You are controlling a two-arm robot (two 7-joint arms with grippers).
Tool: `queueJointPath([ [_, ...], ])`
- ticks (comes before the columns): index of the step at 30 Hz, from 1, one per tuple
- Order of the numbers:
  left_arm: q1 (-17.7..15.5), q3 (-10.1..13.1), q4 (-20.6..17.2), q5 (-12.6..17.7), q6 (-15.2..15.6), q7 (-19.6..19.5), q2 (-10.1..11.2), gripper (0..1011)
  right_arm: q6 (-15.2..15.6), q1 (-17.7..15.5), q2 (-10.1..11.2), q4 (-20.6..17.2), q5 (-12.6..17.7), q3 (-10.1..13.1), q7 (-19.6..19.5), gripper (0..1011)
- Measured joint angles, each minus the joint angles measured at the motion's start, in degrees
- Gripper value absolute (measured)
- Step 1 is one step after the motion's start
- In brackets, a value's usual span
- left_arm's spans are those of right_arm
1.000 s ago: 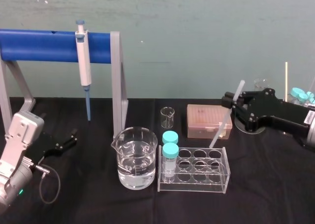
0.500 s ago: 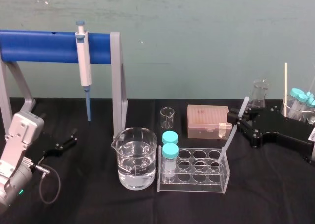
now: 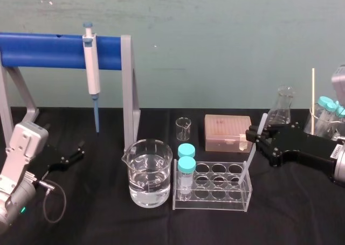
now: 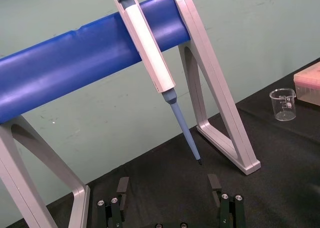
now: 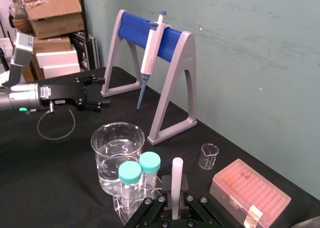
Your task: Pick up the stirring rod with one hand, then place it down.
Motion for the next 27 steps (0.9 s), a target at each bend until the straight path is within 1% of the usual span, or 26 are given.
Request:
queueJointPath([
  [17, 0.0, 0.0, 0.0, 0.0, 0.0, 0.0, 0.0, 1000, 1.1, 2.8, -2.7, 3.5, -3.3, -2.7, 1.3, 72],
  [27, 0.0, 0.0, 0.0, 0.0, 0.0, 0.0, 0.0, 1000, 2.6, 4.3, -3.6, 4.9, -4.2, -3.9, 2.0, 72],
])
